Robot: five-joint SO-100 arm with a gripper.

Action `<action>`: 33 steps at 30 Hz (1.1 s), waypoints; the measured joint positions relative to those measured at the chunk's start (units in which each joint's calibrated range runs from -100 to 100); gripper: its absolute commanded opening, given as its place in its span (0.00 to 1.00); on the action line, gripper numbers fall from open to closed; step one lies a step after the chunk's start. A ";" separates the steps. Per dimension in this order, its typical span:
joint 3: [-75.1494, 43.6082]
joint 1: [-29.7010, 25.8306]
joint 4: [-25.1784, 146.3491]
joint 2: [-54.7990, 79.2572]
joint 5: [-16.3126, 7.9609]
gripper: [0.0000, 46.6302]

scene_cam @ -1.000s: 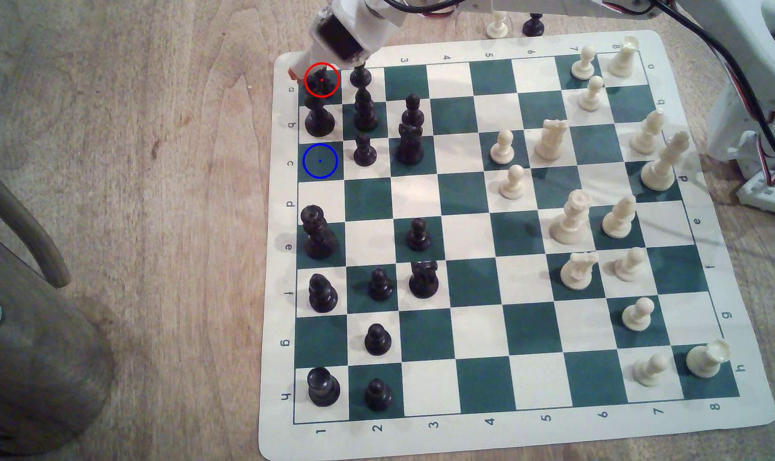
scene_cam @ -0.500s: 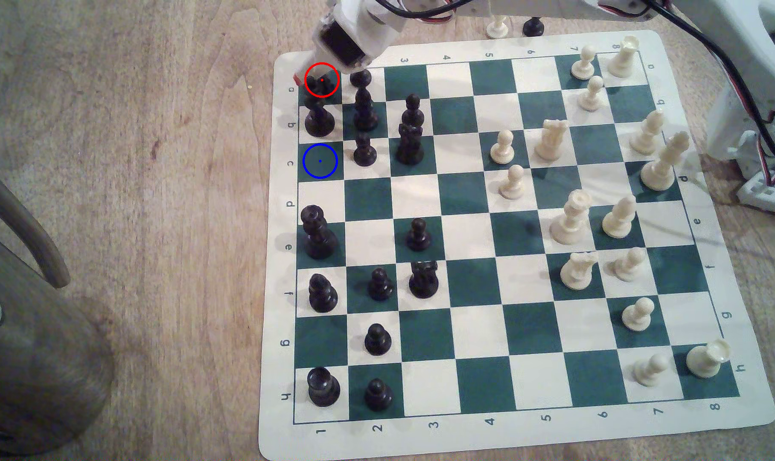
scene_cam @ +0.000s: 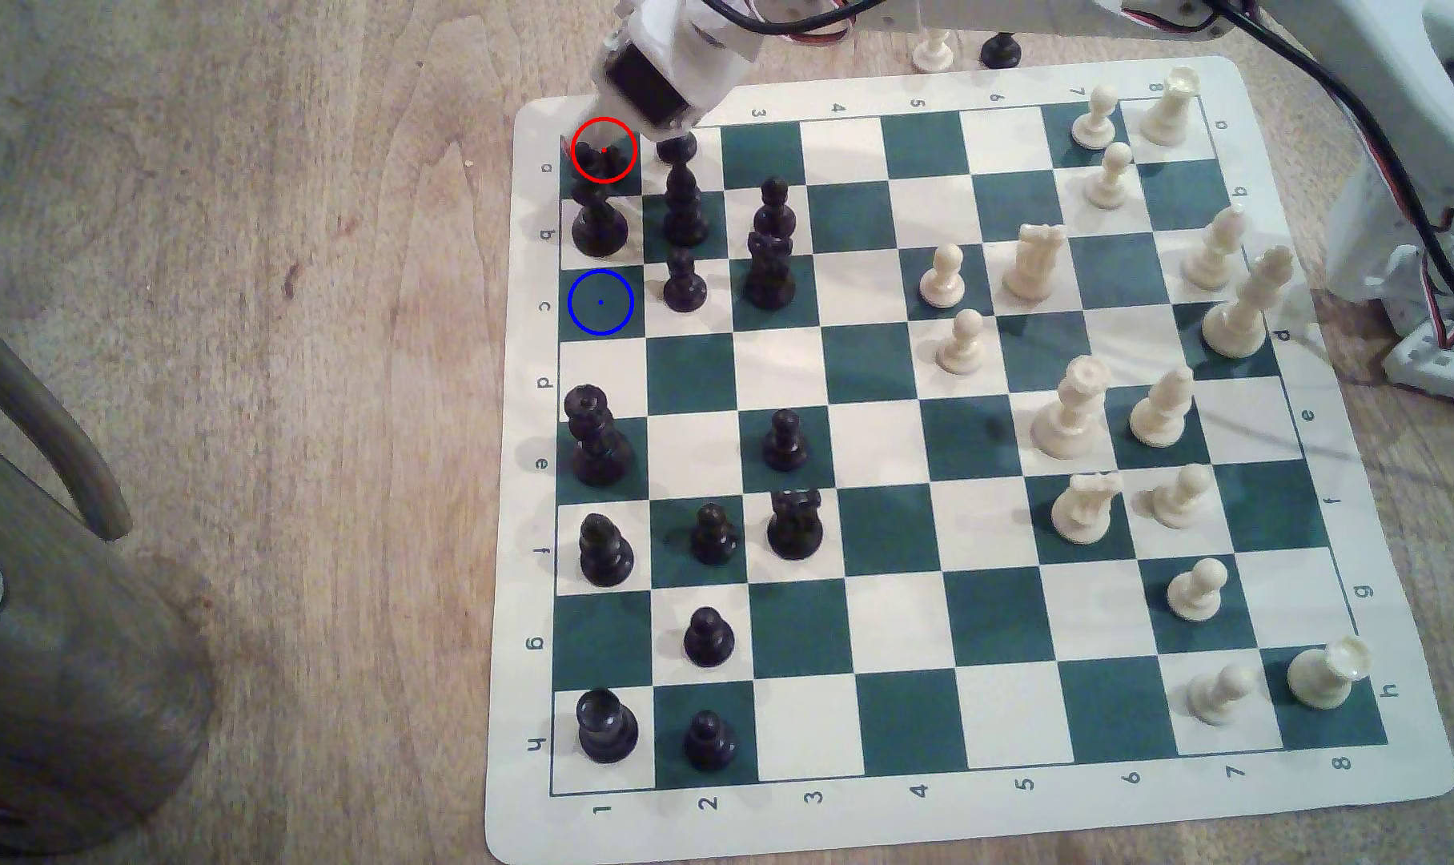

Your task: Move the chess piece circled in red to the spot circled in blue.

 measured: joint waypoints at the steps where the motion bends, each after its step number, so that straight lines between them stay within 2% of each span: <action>1: 0.00 0.00 0.00 0.00 0.00 0.14; 2: 0.00 0.00 0.24 0.00 0.05 0.09; 6: 0.00 0.00 0.96 0.00 0.63 0.00; 20: 0.00 0.59 1.27 -0.59 0.68 0.00; 29: 0.00 1.99 2.95 -15.17 -0.63 0.01; 33: 0.00 -0.29 6.61 -21.28 -1.32 0.01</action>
